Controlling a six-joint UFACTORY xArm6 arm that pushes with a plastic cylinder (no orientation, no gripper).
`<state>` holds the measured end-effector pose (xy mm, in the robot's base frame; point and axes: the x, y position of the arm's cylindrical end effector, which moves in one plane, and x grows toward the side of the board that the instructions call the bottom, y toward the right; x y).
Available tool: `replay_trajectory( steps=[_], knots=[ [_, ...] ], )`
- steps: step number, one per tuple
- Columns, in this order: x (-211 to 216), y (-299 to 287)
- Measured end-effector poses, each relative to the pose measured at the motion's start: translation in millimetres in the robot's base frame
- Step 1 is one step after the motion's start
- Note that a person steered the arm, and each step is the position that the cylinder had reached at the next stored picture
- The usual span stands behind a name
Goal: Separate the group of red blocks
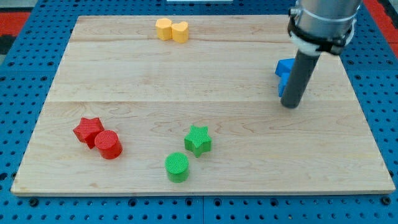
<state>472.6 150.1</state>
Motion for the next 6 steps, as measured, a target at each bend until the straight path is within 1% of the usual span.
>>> replay_trajectory(
  steps=[1, 2, 3, 4, 5, 6],
  knots=[
    [90.0, -27.4],
    [146.2, -65.4],
    [145.8, -79.3],
    [146.4, -163.7],
    [146.3, -235.8],
    [119.2, -273.4]
  ],
)
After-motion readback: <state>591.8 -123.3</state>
